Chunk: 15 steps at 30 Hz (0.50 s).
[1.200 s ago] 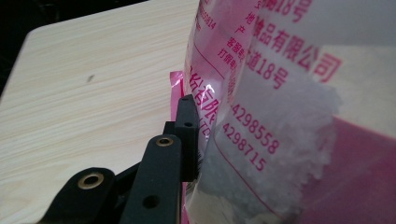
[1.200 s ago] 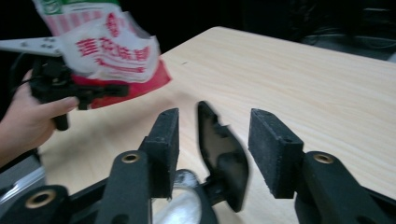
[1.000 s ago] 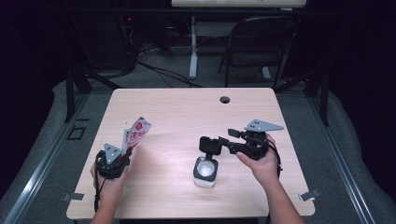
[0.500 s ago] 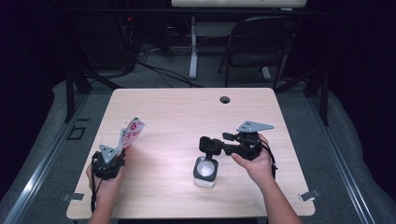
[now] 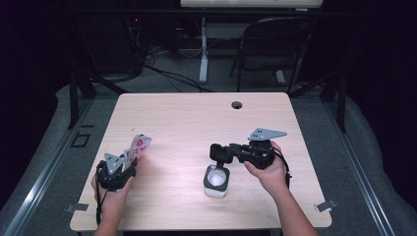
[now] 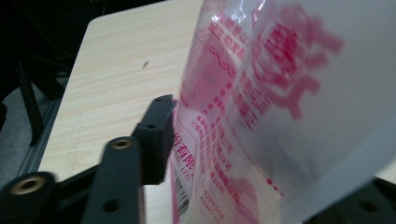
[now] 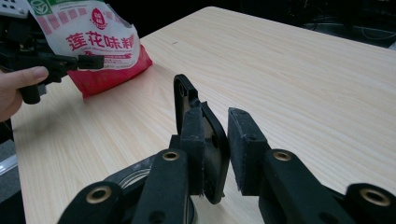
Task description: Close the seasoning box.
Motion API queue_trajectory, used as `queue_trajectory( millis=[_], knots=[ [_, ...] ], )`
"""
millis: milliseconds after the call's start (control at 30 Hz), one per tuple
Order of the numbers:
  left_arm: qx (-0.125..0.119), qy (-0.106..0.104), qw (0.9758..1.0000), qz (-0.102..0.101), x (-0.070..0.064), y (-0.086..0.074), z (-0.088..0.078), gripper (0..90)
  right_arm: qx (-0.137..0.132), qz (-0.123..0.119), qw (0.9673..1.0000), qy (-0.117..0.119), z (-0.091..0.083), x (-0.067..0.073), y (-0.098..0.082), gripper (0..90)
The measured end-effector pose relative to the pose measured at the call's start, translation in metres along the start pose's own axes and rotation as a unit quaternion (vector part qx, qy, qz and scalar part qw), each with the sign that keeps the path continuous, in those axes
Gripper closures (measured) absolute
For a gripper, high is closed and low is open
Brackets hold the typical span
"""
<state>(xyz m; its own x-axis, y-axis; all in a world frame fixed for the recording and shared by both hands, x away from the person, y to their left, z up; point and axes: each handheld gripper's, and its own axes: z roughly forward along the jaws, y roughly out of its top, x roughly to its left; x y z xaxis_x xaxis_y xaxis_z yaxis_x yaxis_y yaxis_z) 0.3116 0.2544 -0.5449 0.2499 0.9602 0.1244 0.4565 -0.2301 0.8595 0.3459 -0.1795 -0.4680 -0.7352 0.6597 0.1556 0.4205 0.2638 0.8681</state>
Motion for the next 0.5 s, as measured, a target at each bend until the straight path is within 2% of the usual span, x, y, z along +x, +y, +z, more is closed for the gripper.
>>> queue_trajectory(
  millis=[133,267,333,367,400,500],
  knots=[
    [-0.015,-0.008,0.9998,0.008,-0.006,0.003,-0.004,44.4,0.002,-0.009,1.0000,-0.002,-0.001,0.001,0.000,77.9],
    [-0.033,-0.038,0.9987,0.011,-0.016,0.008,-0.010,42.0,0.007,-0.032,0.9993,-0.016,-0.002,0.006,0.001,79.4],
    [-0.033,-0.047,0.9980,0.026,-0.023,0.009,-0.012,41.8,0.010,-0.038,0.9990,-0.019,-0.003,0.009,0.001,79.8],
    [-0.033,-0.047,0.9980,0.026,-0.023,0.009,-0.012,41.7,0.011,-0.041,0.9989,-0.021,-0.003,0.010,0.001,79.8],
    [-0.037,-0.058,0.9968,0.041,-0.031,0.011,-0.013,41.5,0.013,-0.045,0.9987,-0.021,-0.004,0.012,0.001,79.4],
    [-0.037,-0.080,0.9942,0.061,-0.046,0.013,-0.015,41.3,0.012,-0.049,0.9987,-0.011,-0.005,0.016,0.000,76.8]
  ],
)
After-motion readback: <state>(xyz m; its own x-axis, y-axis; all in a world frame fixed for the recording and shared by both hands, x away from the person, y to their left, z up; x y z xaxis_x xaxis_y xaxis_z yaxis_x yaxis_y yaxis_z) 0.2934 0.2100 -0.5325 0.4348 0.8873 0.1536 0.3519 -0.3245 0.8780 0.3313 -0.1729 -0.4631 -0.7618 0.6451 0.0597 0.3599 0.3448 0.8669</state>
